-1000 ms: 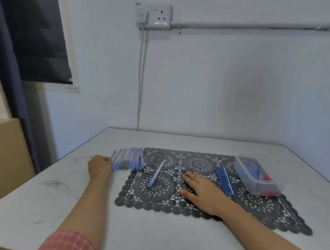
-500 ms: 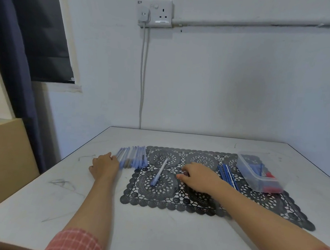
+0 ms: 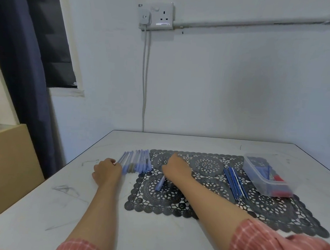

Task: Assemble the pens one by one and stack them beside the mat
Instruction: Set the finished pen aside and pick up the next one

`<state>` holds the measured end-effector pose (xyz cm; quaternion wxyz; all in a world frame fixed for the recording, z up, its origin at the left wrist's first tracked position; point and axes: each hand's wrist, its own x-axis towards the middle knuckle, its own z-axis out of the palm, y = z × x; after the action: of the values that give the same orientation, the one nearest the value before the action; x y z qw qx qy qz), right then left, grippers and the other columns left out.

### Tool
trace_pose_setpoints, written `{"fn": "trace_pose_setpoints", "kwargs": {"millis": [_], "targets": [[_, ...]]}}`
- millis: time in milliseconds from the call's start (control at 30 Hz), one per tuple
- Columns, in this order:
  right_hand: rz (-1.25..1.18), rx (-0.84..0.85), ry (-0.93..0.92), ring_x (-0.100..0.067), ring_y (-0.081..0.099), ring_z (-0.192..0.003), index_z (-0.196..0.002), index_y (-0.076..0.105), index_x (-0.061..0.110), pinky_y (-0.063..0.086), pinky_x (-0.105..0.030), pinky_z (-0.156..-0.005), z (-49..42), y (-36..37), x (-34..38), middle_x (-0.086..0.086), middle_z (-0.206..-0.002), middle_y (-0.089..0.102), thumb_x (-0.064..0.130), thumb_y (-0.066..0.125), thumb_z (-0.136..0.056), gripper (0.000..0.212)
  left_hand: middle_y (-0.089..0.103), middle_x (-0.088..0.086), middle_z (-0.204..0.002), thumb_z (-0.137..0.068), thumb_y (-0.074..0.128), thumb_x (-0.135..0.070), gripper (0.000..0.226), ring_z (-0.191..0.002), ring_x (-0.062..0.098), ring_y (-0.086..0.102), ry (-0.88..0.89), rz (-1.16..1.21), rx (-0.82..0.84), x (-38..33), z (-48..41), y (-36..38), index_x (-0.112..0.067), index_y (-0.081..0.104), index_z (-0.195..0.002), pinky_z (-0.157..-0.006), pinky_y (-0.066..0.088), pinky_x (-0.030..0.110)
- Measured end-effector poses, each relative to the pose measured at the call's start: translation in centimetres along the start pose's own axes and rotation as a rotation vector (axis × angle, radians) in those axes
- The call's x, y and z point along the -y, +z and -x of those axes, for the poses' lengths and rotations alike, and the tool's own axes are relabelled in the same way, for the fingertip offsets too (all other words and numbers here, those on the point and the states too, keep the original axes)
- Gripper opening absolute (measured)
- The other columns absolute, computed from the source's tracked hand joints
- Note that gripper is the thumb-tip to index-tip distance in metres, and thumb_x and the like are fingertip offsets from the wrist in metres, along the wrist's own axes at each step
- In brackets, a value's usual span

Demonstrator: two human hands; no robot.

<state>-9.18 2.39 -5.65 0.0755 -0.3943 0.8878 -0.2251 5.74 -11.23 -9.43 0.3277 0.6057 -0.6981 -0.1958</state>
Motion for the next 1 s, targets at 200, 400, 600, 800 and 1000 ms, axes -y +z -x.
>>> {"fn": "trace_pose_setpoints", "kwargs": {"millis": [200,400,600,800,1000], "targets": [[0.209,0.061,-0.113,-0.021,0.052,-0.071,-0.079,0.052,0.009,0.044,-0.028,-0.059,-0.3,0.0,1.5,0.001,-0.066,0.044,0.010,0.051,-0.086,0.007,0.053,0.015,-0.123,-0.089,0.048,-0.020,0.035,-0.120,0.030,0.037,0.011,-0.053,-0.004,-0.6,0.4,-0.2,-0.015,0.056,-0.122,-0.093,0.032,0.038],[0.093,0.083,-0.109,-0.013,0.036,-0.049,-0.058,0.036,0.013,0.030,-0.022,-0.041,-0.6,-0.8,0.9,0.000,-0.058,0.038,0.006,0.053,-0.079,0.027,0.051,0.010,-0.126,-0.089,0.046,-0.026,0.037,-0.120,0.027,0.036,0.163,-0.071,-0.010,-3.2,2.4,0.1,-0.018,0.052,-0.124,-0.096,0.028,0.040],[-0.401,0.013,-0.030,-0.023,0.061,-0.091,-0.116,0.054,0.007,0.050,-0.027,-0.071,-0.7,-2.6,-1.0,-0.010,-0.110,0.058,0.011,0.061,-0.081,0.036,0.065,-0.003,-0.097,-0.092,0.051,-0.024,0.019,-0.095,0.016,0.057,0.558,0.235,0.181,-6.0,6.2,0.8,-0.017,0.066,-0.101,-0.082,0.044,0.029],[-0.863,-0.138,-0.065,-0.019,0.063,-0.055,-0.124,0.042,0.019,0.053,-0.028,-0.050,1.4,-4.1,-3.9,-0.010,-0.077,0.058,0.001,0.056,-0.087,0.043,0.063,-0.010,-0.090,-0.093,0.049,-0.040,0.023,-0.083,0.002,0.056,0.777,0.234,0.370,-8.0,9.9,0.9,-0.025,0.065,-0.100,-0.076,0.047,0.023],[-1.067,-0.170,-0.058,-0.022,0.064,-0.055,-0.097,0.048,0.009,0.054,-0.033,-0.057,4.0,-5.3,-6.1,-0.012,-0.075,0.067,0.005,0.055,-0.091,0.010,0.064,-0.008,-0.089,-0.088,0.059,-0.035,0.018,-0.081,0.007,0.056,0.852,0.219,0.316,-8.6,10.3,0.7,-0.022,0.066,-0.100,-0.074,0.048,0.026]]}}
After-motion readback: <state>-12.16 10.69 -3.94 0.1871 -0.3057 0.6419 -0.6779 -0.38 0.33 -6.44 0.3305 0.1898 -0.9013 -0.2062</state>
